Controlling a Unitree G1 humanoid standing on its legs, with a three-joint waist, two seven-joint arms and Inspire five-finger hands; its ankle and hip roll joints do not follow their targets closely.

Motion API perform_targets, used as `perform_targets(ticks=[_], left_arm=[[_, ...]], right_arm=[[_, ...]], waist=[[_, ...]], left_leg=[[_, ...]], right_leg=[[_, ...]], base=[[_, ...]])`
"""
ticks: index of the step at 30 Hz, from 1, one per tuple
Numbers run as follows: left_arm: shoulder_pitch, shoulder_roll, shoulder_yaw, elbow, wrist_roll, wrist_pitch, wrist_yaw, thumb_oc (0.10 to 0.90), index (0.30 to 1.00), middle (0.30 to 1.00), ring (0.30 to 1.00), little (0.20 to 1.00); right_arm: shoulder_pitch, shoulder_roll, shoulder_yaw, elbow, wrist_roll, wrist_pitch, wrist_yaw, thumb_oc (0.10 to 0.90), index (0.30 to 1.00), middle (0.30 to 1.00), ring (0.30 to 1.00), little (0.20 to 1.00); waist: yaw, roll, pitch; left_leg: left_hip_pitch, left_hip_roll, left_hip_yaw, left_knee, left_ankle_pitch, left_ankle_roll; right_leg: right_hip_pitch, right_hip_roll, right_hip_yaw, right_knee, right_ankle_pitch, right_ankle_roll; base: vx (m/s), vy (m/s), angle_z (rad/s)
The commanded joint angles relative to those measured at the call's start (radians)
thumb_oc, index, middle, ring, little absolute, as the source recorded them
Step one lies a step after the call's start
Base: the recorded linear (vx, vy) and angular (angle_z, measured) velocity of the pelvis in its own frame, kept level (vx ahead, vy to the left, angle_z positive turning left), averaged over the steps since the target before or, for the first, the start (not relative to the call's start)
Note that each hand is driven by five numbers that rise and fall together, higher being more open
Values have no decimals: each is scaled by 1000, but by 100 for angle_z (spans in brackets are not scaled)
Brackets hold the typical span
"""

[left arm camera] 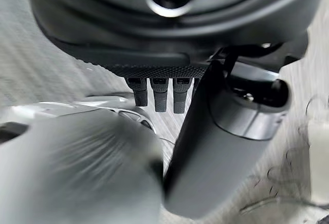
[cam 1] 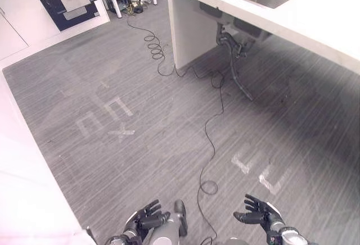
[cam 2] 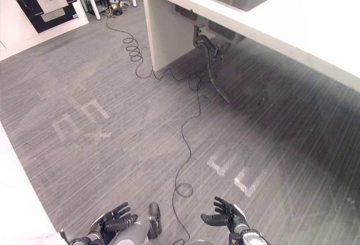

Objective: Place the dishes in the dishwasher.

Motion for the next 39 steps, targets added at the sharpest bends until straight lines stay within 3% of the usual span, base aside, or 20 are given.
perform_targets(ticks=[1,4,5,7,8,9,12,16,17,18,20,23,24,26,28,29,31,34,36,39], left_arm=[[20,46,-38,-109,33,-41,59,800,900,900,900,900],[17,46,-22,-92,13,-30,58,800,900,900,900,900],[16,51,-15,-94,44,-22,42,800,900,900,900,900],[10,57,-20,-98,64,-8,32,800,900,900,900,900],[2,57,-32,-83,66,-5,27,800,900,900,900,900],[-4,48,-50,-54,40,-5,33,800,900,900,900,900],[-4,28,-48,-21,37,34,32,800,900,900,900,900],[14,-1,-41,28,13,106,33,800,900,900,900,900],[21,-11,-40,66,40,96,16,800,900,900,900,900],[33,-25,-30,92,41,94,3,800,900,900,900,900],[35,-24,-16,91,20,126,-15,800,900,900,900,900],[44,-30,0,103,-12,111,16,800,900,900,900,900],[54,-35,10,109,-19,114,27,800,900,900,900,900],[65,-47,20,106,-4,145,23,800,900,900,900,900],[69,-43,41,107,-53,188,34,800,900,900,900,900],[60,-33,55,121,-66,220,43,800,900,900,900,900],[58,-9,47,142,-41,195,26,800,900,900,900,900],[67,-2,52,145,-146,182,61,800,900,900,900,900],[68,-4,69,141,-176,176,60,800,900,900,900,900],[57,7,94,125,-166,166,32,800,900,900,900,900]], right_arm=[[-51,3,-8,-110,10,-101,10,800,900,900,900,900],[-46,2,15,-146,20,-108,-6,800,900,900,900,900],[-34,-3,4,-183,40,-97,-32,800,900,900,900,900],[-27,-10,-8,-194,59,-98,-39,800,900,900,900,900],[-23,-19,-18,-197,76,-98,-37,800,900,900,900,900],[-20,-20,-31,-189,82,-101,-25,800,900,900,900,900],[-23,-22,-39,-167,93,-96,-27,800,900,900,900,900],[-64,-33,-18,-113,98,-100,-52,800,900,900,900,900],[-85,-47,-15,-86,97,-110,-35,800,900,900,900,900],[-93,-70,-18,-83,70,-108,-26,800,900,900,900,900],[-98,-94,-31,-79,68,-112,-18,800,900,900,900,900],[-141,-77,-8,-65,53,-94,-29,800,900,900,900,900],[-150,-71,11,-44,58,-97,-41,800,900,900,900,900],[-159,-70,15,7,47,-135,-39,800,900,900,900,900],[-161,-62,11,-2,21,-128,-43,800,900,900,900,900],[-163,-53,0,9,51,-119,-48,800,900,900,900,900],[-146,-31,-9,6,34,-145,-52,800,900,900,900,900],[-141,-25,18,8,13,-148,-52,800,900,900,900,900],[-143,-25,22,10,-2,-149,-46,800,900,900,900,900],[-146,-23,17,25,-5,-161,-46,800,900,900,900,900]], waist=[[-18,78,-19],[-91,93,1],[-141,69,11],[-172,49,11],[-209,8,15],[-234,2,18],[-241,9,-4],[-240,31,-41],[-224,23,-46],[-194,-3,-44],[-153,-21,-18],[-76,7,3],[-36,46,15],[10,60,15],[9,48,-4],[6,41,-11],[1,54,-8],[-26,103,0],[-34,108,2],[-56,78,16]], left_leg=[[-14,29,-87,-28,-37,-54],[82,17,-131,-28,-94,-53],[130,-18,-176,-28,-138,-62],[152,-42,-206,-28,-161,-71],[228,-84,-250,-28,-231,-86],[295,-86,-280,-28,-280,-105],[379,-87,-298,-28,-301,-125],[498,-38,-298,-28,-29,-204],[455,-30,-271,130,96,-252],[290,-20,-235,476,170,-289],[17,61,-146,683,153,-272],[-60,78,-63,86,156,-216],[-137,103,-141,-28,163,-233],[-242,130,-202,-28,167,-255],[-183,105,-161,-28,129,-224],[-133,67,-180,-28,88,-186],[-55,22,-207,-28,21,-111],[43,32,-207,-28,-49,-84],[78,41,-191,-28,-70,-90],[117,39,-193,-28,-109,-124]], right_leg=[[94,70,-8,7,297,4],[-97,100,-72,-76,212,-41],[-153,125,-83,-299,230,-37],[-175,124,-86,-470,254,-34],[-273,46,-87,-562,290,8],[-364,1,-103,-562,298,27],[-328,3,-114,-562,305,3],[-245,76,-90,-562,255,-70],[-190,80,-100,-562,206,-107],[-108,77,-100,-562,141,-154],[3,87,-112,-562,64,-191],[83,150,-40,-562,-8,-148],[133,201,16,-562,-43,-130],[209,206,70,-562,-92,-107],[274,177,70,-562,-87,-78],[326,153,59,-557,52,-52],[222,118,40,-240,239,6],[4,58,-37,-22,238,-22],[-49,1,-79,-78,231,-34],[-68,-28,-124,-403,232,-33]], base=[[499,276,58],[462,-39,45],[526,-205,62],[561,-211,86],[859,-225,124],[817,-188,151],[587,-136,89],[525,-159,-16],[669,-285,15],[834,-367,18],[725,-200,-4],[859,276,-80],[942,375,-203],[884,399,-188],[707,375,-200],[692,353,-117],[544,297,0],[275,148,0],[206,-84,-60],[152,-244,-23]])
